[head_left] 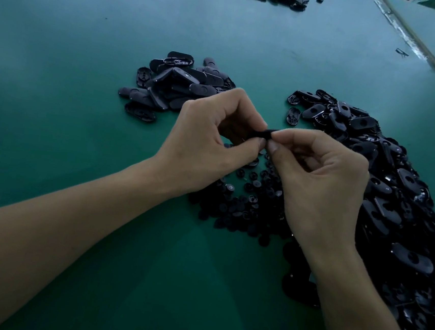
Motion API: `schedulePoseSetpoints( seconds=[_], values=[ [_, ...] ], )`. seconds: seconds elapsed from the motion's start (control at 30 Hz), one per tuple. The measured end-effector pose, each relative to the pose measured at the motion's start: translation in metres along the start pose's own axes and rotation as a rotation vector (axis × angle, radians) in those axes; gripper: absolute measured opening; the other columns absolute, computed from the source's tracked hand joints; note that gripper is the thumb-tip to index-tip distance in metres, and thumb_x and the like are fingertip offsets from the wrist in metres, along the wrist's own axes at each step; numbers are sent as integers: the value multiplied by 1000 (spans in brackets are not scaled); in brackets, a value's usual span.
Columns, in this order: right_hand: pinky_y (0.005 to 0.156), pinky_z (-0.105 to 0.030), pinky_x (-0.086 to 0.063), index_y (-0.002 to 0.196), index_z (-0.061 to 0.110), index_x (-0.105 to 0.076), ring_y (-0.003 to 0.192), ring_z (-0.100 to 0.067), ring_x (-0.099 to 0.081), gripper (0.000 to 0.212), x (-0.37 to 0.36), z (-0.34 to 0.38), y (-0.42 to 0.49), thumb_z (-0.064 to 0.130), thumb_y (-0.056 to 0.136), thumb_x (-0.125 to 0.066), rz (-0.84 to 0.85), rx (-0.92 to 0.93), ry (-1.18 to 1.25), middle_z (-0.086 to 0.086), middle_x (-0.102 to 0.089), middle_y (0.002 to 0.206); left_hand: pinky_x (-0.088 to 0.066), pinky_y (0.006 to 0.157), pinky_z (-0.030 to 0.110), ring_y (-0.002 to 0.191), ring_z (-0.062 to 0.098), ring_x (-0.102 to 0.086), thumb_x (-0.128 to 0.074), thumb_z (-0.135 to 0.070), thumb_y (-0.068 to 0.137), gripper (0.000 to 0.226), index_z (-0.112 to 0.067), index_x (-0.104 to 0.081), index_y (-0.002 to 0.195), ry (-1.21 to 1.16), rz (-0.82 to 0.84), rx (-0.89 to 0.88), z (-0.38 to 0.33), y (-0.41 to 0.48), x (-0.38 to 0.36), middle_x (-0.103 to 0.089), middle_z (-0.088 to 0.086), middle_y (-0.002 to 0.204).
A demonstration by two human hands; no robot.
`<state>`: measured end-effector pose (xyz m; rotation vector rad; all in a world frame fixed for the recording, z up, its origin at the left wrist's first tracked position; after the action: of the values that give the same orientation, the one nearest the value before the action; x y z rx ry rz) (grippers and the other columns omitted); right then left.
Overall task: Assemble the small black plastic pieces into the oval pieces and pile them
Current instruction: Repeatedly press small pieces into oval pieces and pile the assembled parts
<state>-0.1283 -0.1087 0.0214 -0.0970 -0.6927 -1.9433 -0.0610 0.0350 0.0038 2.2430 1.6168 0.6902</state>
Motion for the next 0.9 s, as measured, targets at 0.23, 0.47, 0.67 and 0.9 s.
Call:
schedulePoseSetpoints(
  seconds=[0.23,0.47,0.67,0.9],
  values=[
    [72,-24,-58,93,26,-76,74,-10,-70,17,-1,0,-1,9,88,-75,31,-31,-1,13,-73,80,-59,71,32,73,18,-72,-75,-1,81,24,-21,-62,86,17,-27,-3,0,2,1,-74,5,83],
    [76,-22,-56,101,29,-74,84,-6,-71,22,-1,3,-1,10,90,-74,11,35,-59,11,-73,90,-55,69,25,73,16,-71,-79,-6,80,26,-23,-62,90,-4,-29,26,-3,3,3,-72,1,83],
    [76,-20,-54,101,19,-78,86,-5,-69,16,-2,1,-1,9,89,-74,40,34,-32,11,-72,92,-54,69,24,72,14,-69,-78,-10,81,26,-26,-62,95,12,-30,33,-3,4,3,-70,-6,81],
    [77,-20,-54,109,32,-71,96,-8,-66,26,2,-3,3,13,91,-71,68,48,-53,8,-67,108,-56,72,30,75,22,-69,-75,-10,82,26,-28,-63,97,0,2,37,-2,2,1,-71,3,85]
  ],
)
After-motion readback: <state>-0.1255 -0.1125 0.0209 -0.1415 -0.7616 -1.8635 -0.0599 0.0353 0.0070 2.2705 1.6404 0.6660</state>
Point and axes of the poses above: each hand's wrist, its own y-axis towards the middle knuckle, its own x-axis out of the back of the hand, z = x × y, the point moved 2 cm from there along y, towards the middle knuckle
